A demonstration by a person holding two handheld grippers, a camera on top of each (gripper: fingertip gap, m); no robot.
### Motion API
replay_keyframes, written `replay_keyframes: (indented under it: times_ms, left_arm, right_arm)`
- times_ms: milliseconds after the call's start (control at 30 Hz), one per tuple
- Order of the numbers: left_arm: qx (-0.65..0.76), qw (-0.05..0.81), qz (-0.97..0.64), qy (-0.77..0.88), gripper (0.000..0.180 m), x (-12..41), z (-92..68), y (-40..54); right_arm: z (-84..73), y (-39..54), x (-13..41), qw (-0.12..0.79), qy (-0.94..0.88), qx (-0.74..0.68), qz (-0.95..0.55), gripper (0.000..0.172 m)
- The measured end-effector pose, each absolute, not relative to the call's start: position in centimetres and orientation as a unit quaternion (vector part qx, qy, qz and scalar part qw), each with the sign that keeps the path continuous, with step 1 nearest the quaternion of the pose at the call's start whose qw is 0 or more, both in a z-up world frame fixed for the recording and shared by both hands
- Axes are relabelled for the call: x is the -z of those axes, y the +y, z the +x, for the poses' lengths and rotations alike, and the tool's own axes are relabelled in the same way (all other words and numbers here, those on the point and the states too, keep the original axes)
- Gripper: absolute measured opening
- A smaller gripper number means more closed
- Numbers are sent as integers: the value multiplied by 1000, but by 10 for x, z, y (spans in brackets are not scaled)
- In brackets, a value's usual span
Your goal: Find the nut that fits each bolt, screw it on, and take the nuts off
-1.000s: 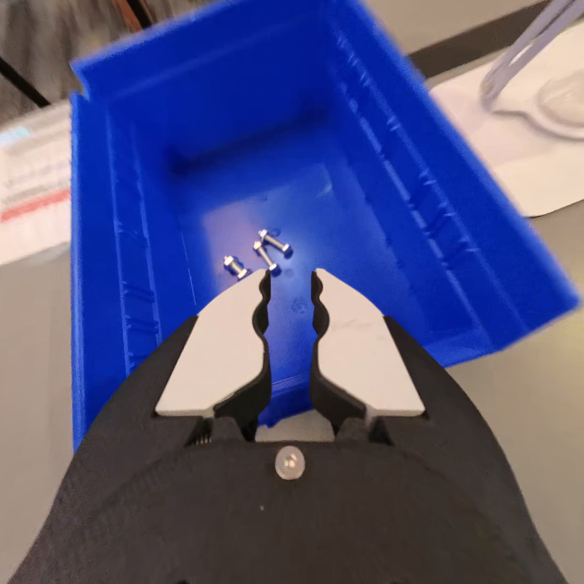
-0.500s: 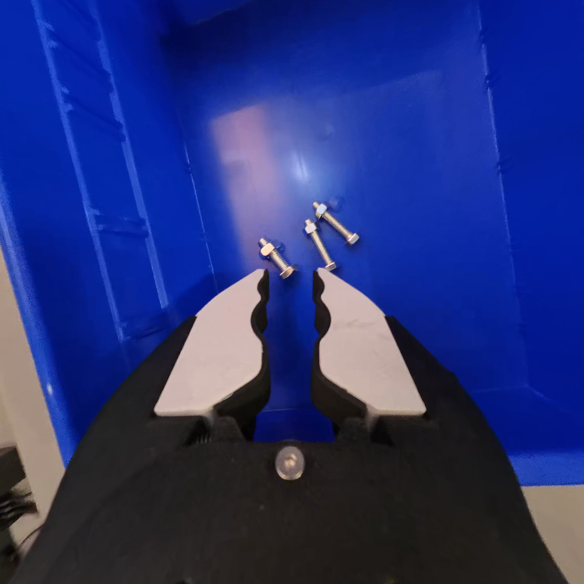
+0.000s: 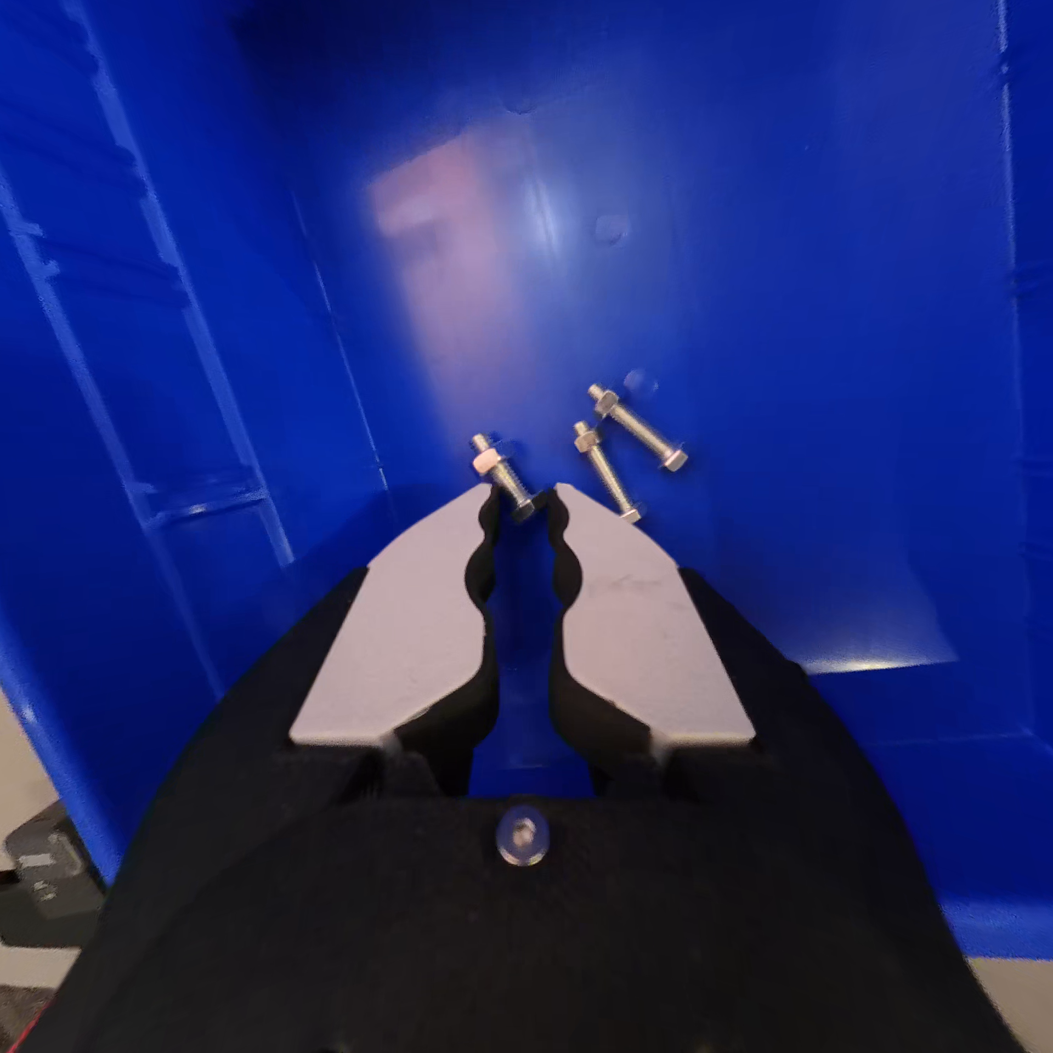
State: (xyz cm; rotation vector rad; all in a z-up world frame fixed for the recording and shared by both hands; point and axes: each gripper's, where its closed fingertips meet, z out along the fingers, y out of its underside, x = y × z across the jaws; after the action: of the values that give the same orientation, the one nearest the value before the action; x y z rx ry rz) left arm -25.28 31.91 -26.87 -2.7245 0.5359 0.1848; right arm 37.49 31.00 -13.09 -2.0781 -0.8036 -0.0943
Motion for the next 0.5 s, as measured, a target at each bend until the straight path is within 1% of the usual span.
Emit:
replay_keyframes:
  times_ms: [167,267,500]
  left_arm:
    - [-86,219,-950,206,15,259,-252,323]
    - [-107,261,-934,217,14,246,-251,324]
    - [-108,395,-882,232,14,193,-237,312]
  right_arm:
    - [371,306,118,455,-327,44,-827,12]
    - [364,303,106,474,-331,48,-815,13]
    - [307,268,41,572,-372,33,-730,8]
